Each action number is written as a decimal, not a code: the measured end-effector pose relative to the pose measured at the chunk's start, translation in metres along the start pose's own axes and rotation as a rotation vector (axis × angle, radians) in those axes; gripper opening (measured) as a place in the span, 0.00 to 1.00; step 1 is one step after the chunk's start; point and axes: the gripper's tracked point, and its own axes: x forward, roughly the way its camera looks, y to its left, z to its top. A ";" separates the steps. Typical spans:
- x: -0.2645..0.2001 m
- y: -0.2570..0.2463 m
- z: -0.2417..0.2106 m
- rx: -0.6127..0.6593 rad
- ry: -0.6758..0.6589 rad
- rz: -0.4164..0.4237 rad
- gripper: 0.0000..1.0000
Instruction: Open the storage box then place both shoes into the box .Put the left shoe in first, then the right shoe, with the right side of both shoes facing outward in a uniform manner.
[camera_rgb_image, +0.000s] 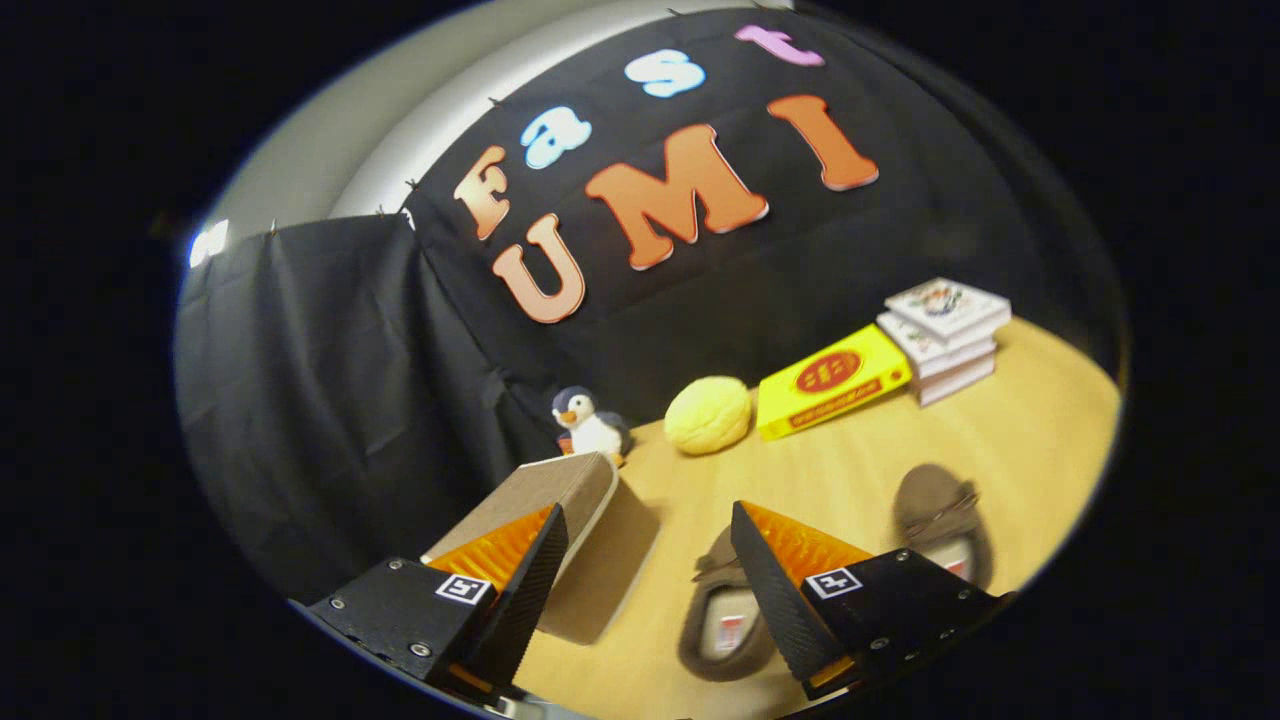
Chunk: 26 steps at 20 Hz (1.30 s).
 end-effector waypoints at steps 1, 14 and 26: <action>0.010 0.008 -0.012 0.072 0.050 0.045 0.98; 0.095 0.058 -0.074 0.679 0.381 0.268 0.98; 0.116 0.069 -0.096 0.789 0.392 0.305 0.97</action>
